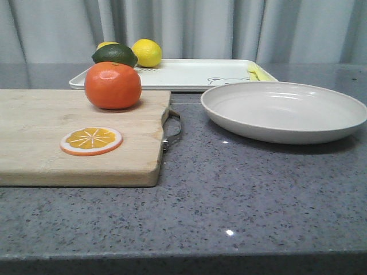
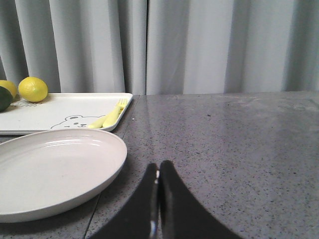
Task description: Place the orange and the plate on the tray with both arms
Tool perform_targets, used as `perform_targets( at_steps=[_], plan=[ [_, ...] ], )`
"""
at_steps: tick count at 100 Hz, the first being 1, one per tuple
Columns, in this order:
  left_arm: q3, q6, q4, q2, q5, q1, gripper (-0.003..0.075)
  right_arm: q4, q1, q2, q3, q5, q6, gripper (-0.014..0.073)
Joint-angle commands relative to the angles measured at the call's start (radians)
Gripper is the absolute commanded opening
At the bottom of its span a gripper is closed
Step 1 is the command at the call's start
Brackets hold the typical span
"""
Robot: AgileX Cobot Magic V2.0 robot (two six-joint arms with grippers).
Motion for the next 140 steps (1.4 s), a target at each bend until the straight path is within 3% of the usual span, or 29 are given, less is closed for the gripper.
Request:
perform_targets(
  at_steps=[1, 47, 69, 117, 140],
  plan=[
    [0.023, -0.002, 0.000, -0.031, -0.096, -0.007, -0.0019, -0.011, 0.001, -0.021, -0.001, -0.083, 0.000, -0.0064],
    [-0.083, -0.002, -0.059, -0.016, -0.053, -0.007, -0.0019, -0.011, 0.001, 0.022, -0.095, -0.018, 0.000, -0.0059],
    [-0.183, -0.002, -0.057, 0.084, -0.051, -0.007, -0.0019, -0.011, 0.001, 0.166, -0.242, 0.115, 0.000, -0.0059],
    [-0.425, -0.002, -0.043, 0.430, -0.053, -0.007, -0.0019, -0.011, 0.001, 0.535, -0.457, 0.121, 0.000, -0.0059],
    [-0.441, -0.002, -0.043, 0.500, -0.097, -0.007, -0.0019, -0.011, 0.001, 0.610, -0.471, 0.069, 0.000, -0.0059]
  ],
)
